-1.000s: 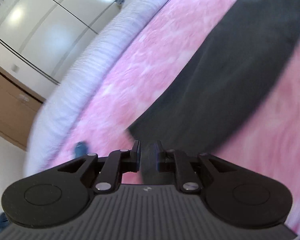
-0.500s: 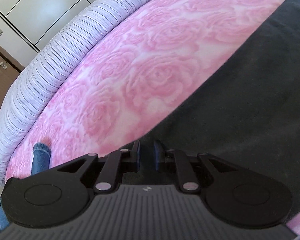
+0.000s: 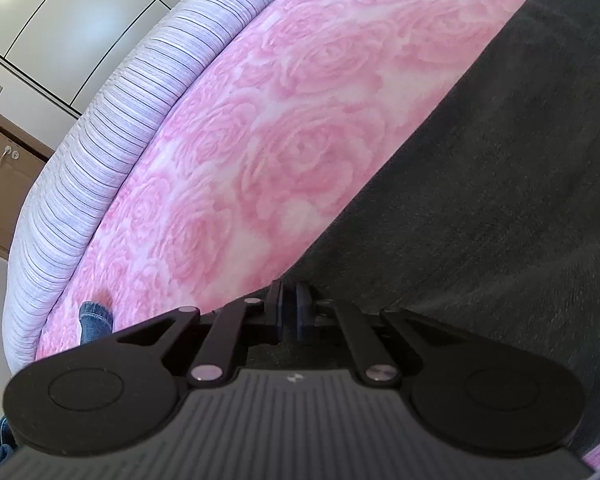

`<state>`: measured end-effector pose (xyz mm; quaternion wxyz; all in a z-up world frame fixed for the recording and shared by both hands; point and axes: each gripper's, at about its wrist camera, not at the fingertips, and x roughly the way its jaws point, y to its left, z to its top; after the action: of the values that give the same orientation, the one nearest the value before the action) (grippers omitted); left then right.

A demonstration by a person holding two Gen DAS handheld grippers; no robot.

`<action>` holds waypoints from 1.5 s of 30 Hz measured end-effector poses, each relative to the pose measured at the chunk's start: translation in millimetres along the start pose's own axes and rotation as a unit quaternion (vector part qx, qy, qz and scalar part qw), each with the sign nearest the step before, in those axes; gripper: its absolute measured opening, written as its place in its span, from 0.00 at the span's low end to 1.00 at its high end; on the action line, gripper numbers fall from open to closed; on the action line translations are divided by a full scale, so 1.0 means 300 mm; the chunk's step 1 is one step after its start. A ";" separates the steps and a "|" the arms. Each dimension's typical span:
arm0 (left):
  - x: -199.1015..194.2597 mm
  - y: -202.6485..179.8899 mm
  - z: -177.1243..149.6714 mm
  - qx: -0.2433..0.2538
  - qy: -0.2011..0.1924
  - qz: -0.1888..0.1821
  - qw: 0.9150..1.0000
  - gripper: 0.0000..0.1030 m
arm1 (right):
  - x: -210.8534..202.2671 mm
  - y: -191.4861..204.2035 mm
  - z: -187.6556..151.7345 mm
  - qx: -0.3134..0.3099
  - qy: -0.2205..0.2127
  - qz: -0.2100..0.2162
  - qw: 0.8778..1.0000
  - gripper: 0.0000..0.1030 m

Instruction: Fold clothes

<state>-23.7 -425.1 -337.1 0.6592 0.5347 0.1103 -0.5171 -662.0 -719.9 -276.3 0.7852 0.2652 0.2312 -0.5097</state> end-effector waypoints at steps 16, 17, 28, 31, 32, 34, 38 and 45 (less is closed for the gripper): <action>-0.291 -0.136 -0.062 -0.043 -0.026 -0.020 0.999 0.10 | -0.310 -0.105 -0.244 0.066 -0.072 0.013 0.995 0.56; -0.315 -0.154 -0.065 -0.038 -0.029 -0.018 0.999 0.10 | -0.325 -0.114 -0.269 0.071 -0.076 0.012 0.995 0.56; -0.342 -0.194 -0.059 -0.055 -0.014 -0.030 0.998 0.13 | -0.497 -0.122 -0.402 0.085 -0.083 -0.023 0.993 0.72; -0.420 -0.192 -0.098 -0.070 -0.018 -0.023 0.997 0.16 | -0.583 -0.049 -0.425 0.048 -0.081 -0.038 0.995 0.73; -0.451 -0.195 -0.118 -0.078 -0.019 -0.022 0.996 0.16 | -0.614 -0.019 -0.446 0.038 -0.081 -0.042 0.995 0.73; -0.520 -0.205 -0.163 -0.107 -0.025 -0.022 0.994 0.20 | -0.656 0.048 -0.490 0.021 -0.074 -0.036 0.996 0.73; -0.651 -0.243 -0.248 -0.180 -0.034 -0.030 0.983 0.30 | -0.712 0.181 -0.569 -0.002 -0.056 -0.009 0.998 0.74; -0.846 -0.353 -0.375 -0.275 -0.064 -0.034 0.959 0.58 | -0.859 0.354 -0.677 -0.019 -0.038 0.053 0.998 0.77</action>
<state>-174.3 -178.4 -267.8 0.7684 0.2948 0.2244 -0.5219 -678.9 -376.9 -246.6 0.8243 0.2424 0.1963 -0.4724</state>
